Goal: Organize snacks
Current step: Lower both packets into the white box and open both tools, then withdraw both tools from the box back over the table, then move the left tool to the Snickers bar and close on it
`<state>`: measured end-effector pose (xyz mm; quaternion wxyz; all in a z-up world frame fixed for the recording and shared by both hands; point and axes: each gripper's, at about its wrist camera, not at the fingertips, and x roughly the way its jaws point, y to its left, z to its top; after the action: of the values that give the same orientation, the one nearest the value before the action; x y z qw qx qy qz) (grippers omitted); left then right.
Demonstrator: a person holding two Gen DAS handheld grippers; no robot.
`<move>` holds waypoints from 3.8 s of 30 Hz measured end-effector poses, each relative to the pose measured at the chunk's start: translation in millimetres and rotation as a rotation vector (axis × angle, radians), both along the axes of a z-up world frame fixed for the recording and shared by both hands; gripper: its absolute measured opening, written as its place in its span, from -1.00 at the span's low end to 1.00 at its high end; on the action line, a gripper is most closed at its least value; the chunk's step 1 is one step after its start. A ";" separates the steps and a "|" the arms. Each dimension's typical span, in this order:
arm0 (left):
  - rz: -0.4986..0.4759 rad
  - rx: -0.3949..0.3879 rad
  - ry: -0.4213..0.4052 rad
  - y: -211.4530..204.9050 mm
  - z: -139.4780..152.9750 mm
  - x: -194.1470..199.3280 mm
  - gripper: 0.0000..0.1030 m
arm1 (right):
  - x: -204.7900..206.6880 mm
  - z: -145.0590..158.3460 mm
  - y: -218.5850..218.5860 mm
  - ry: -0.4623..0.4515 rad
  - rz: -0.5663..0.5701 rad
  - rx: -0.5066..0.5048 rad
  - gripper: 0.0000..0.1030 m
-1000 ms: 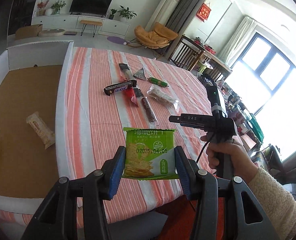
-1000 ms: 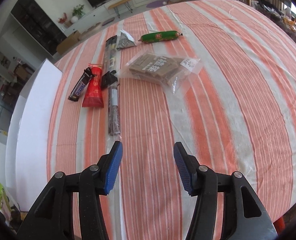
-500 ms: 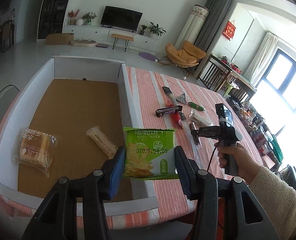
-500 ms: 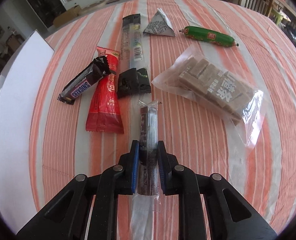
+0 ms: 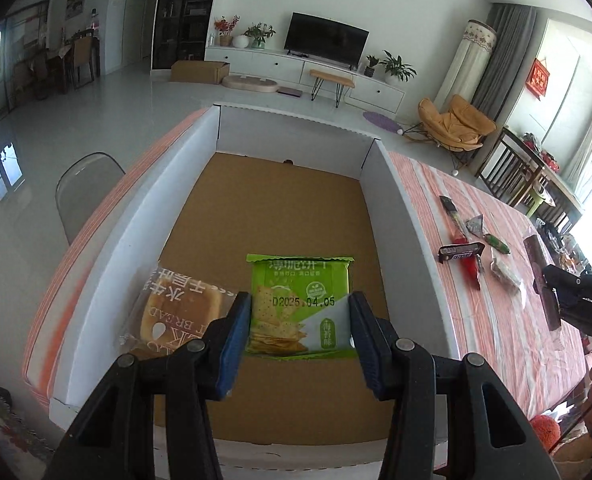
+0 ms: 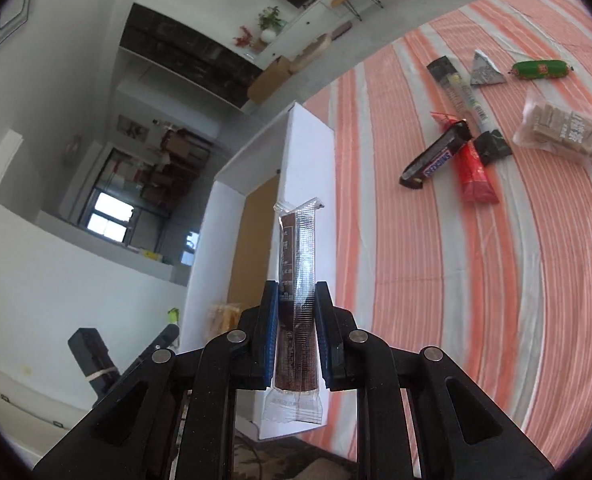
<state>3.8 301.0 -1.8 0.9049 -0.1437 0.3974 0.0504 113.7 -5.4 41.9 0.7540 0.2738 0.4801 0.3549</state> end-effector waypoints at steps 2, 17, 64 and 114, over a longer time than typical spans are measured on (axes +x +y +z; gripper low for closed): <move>0.025 0.015 0.014 6.4 -5.3 0.0 -0.06 | -8.9 5.1 42.2 -0.013 0.073 0.009 -0.65; 0.037 -0.020 0.007 -31.0 -17.9 -4.7 0.92 | -42.9 -25.5 20.5 -0.307 -0.123 -0.455 0.39; -0.332 0.205 0.108 -326.5 -133.4 124.5 1.00 | -36.4 -101.0 -268.8 -0.046 -1.048 -0.612 0.47; -0.580 0.232 0.345 -306.8 -112.9 288.8 -0.66 | -4.5 -130.4 -272.4 0.046 -0.944 -0.715 0.63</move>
<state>292.6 -5.9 -114.7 0.8116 0.0891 0.5601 -0.1403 109.1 -277.8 -88.5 0.8652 0.1945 0.4124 -0.2087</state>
